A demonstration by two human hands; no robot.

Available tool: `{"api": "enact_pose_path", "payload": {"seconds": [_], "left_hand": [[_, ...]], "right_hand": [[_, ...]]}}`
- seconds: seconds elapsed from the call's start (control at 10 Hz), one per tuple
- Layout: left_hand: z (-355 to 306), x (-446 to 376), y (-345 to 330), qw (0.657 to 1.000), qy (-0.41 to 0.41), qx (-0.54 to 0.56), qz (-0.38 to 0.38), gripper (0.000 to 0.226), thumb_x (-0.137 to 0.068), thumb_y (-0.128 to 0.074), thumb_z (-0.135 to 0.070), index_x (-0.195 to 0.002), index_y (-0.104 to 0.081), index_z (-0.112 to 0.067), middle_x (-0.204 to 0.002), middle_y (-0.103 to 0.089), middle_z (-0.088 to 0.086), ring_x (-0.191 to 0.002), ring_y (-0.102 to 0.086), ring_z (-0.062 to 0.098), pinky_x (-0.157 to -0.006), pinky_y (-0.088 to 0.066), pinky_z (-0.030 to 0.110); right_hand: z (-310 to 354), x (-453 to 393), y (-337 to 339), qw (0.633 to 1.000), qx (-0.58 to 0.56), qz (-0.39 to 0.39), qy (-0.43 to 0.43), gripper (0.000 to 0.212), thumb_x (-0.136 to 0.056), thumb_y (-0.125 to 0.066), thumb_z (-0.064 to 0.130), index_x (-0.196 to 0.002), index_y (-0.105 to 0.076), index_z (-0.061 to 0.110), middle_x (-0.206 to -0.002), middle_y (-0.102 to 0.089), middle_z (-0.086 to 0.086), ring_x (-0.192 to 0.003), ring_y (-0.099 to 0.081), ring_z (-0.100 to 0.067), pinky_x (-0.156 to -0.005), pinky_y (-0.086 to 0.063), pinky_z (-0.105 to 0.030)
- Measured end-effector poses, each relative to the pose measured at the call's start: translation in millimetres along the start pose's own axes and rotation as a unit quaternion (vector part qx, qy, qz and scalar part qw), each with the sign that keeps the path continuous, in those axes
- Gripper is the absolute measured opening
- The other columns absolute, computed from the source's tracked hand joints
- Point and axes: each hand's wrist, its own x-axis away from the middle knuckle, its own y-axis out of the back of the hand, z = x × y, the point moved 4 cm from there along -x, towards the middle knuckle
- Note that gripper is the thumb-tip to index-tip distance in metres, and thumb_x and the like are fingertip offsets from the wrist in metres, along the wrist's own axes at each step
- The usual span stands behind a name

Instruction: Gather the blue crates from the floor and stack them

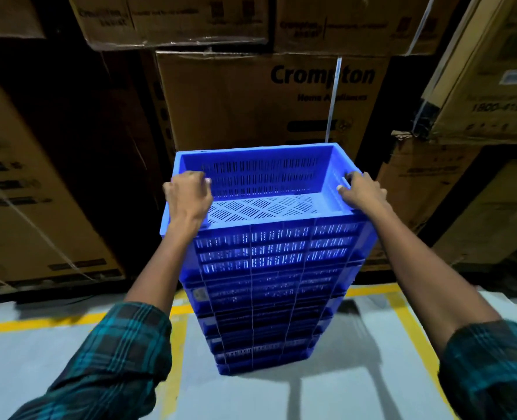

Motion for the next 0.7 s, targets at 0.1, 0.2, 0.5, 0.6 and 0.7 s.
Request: {"api": "enact_pose_path", "payload": {"seconds": [0.1,0.2,0.5,0.6,0.7], "left_hand": [[-35.0,40.2,-2.7,0.971,-0.196,0.125,0.054,0.040,-0.092,-0.053,-0.053,-0.101,-0.075,-0.021,-0.100,-0.077,-0.001,-0.099,-0.067,0.023,-0.082,-0.048,0.043],[-49.0,63.2,-16.1,0.961,-0.250,0.073,0.091,0.041,-0.087,-0.061,-0.056,-0.101,-0.076,-0.020,-0.099,-0.077,-0.001,-0.099,-0.066,0.023,-0.080,-0.042,0.040],[-93.0,116.4,10.1,0.986,-0.161,0.006,0.053,0.031,-0.086,-0.072,-0.029,-0.112,-0.065,-0.013,-0.097,-0.071,0.003,-0.099,-0.061,0.027,-0.080,-0.037,0.040],[-107.4,145.8,29.5,0.989,-0.143,0.047,0.011,0.042,-0.087,-0.071,-0.030,-0.121,-0.053,-0.012,-0.095,-0.066,0.004,-0.090,-0.060,0.024,-0.082,-0.044,0.039],[-129.2,180.9,55.5,0.990,-0.119,0.059,-0.047,0.063,-0.085,-0.071,-0.039,-0.131,-0.038,-0.011,-0.112,-0.058,0.009,-0.099,-0.057,0.025,-0.084,-0.048,0.039]], "right_hand": [[0.5,37.8,-14.6,0.997,-0.001,0.034,0.069,0.057,-0.095,-0.038,0.061,-0.138,-0.047,0.026,-0.143,-0.050,-0.010,-0.141,-0.033,-0.036,-0.108,-0.021,-0.053],[0.2,67.8,-23.4,0.989,-0.022,0.022,0.144,0.053,-0.098,-0.027,0.059,-0.134,-0.049,0.027,-0.137,-0.056,-0.007,-0.143,-0.031,-0.033,-0.109,-0.018,-0.055],[0.3,129.2,-12.9,0.970,-0.135,-0.062,0.194,0.043,-0.096,-0.043,0.016,-0.140,-0.043,0.015,-0.144,-0.048,-0.015,-0.144,-0.032,-0.034,-0.114,-0.025,-0.049],[-9.8,163.9,-7.3,0.958,-0.161,-0.093,0.218,0.046,-0.096,-0.046,0.017,-0.141,-0.041,0.014,-0.145,-0.047,-0.014,-0.142,-0.034,-0.034,-0.113,-0.030,-0.051],[-39.9,203.5,5.2,0.943,-0.172,-0.177,0.222,0.047,-0.095,-0.047,0.025,-0.140,-0.041,0.012,-0.145,-0.046,-0.011,-0.136,-0.041,-0.031,-0.111,-0.034,-0.050]]}}
